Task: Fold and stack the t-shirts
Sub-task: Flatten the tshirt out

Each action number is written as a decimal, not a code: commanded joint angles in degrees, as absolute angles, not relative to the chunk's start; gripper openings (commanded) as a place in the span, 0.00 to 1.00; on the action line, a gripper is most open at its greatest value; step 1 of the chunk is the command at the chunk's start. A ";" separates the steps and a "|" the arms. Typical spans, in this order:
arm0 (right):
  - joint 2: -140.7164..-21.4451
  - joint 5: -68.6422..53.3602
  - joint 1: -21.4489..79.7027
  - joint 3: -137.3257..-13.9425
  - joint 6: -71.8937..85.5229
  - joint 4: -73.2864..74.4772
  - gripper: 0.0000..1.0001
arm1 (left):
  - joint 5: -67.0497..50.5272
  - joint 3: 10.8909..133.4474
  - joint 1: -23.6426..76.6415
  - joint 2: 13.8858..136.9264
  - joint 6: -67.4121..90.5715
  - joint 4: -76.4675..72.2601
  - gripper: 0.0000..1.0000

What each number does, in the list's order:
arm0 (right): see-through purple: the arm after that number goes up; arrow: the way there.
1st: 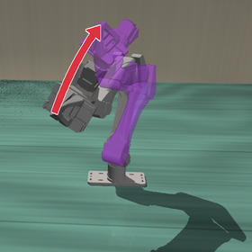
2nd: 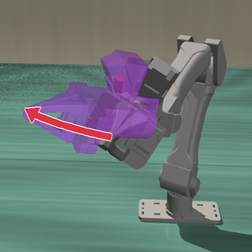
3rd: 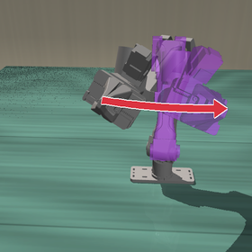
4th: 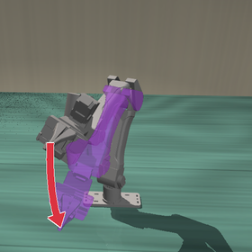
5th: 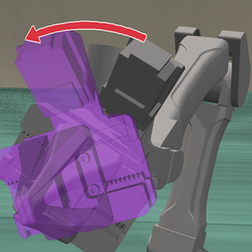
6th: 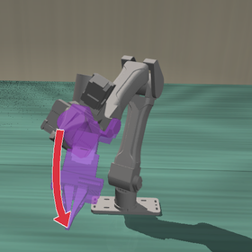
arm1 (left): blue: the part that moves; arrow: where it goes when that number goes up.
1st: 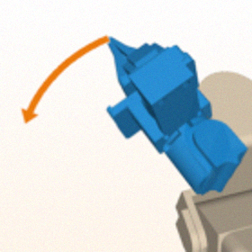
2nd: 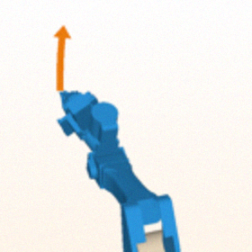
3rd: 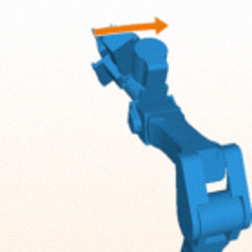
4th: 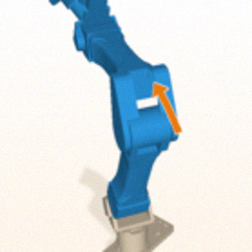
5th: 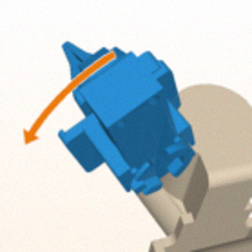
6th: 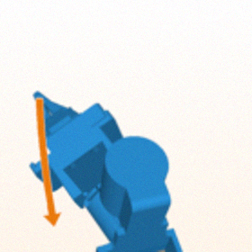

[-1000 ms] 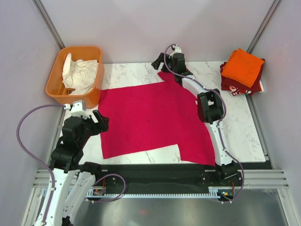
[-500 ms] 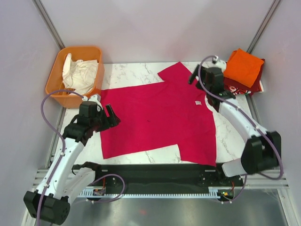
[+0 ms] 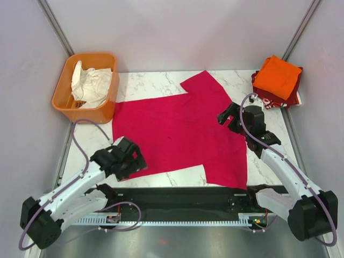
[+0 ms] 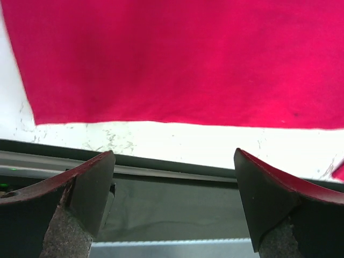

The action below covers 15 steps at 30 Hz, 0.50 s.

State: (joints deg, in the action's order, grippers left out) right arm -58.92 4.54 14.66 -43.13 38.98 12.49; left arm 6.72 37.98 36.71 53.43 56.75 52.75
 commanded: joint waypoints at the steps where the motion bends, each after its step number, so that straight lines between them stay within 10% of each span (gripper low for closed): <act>1: -60.29 -3.68 14.85 -42.01 39.64 9.23 0.98 | 12.39 30.70 36.65 42.76 73.81 56.34 0.99; 15: -62.93 -7.91 14.94 -41.57 34.46 8.88 0.98 | 20.74 29.18 30.51 42.80 78.23 58.27 0.90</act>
